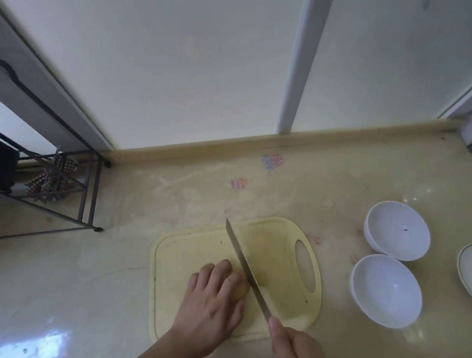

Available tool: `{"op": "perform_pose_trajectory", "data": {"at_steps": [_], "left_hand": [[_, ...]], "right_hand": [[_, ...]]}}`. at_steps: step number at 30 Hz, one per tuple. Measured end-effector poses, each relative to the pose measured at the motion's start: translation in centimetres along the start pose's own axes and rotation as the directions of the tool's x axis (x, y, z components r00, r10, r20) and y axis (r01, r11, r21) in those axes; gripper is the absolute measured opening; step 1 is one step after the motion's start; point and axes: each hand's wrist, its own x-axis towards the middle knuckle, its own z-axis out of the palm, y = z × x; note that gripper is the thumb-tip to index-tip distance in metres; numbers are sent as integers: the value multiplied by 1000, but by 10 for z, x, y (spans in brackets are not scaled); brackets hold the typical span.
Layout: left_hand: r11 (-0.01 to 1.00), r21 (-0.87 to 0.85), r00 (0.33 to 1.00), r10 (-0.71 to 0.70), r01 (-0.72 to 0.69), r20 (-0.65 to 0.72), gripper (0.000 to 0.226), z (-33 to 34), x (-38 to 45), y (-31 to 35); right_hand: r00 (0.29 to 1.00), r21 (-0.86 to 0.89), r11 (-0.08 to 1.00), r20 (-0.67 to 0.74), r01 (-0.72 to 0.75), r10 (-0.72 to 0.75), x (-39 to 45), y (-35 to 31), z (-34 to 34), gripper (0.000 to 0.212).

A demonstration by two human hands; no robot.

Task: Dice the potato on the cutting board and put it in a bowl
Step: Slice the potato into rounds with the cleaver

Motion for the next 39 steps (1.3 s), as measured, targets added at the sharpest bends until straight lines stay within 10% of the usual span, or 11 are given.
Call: {"op": "perform_pose_trajectory", "data": {"at_steps": [10,16,25,39], "left_hand": [[1000,19,1000,14,-14,5,42,4,-3,-3],[1000,-1,1000,20,-20,2,42,6,-4,-4],[997,-63,999,37,-37,-4,41,8,0,-5],[996,-84,1000,19,-18,13,39,-1,-7,-3]], "right_hand": [[990,-37,999,134,-39,44,-25,-9,-3,88],[946,-2,999,-321,35,-34,-35,8,19,88],[999,-57,998,46,22,-19,1,-11,7,54],[996,1,997,-24,81,-81,-4,-8,8,53]]}}
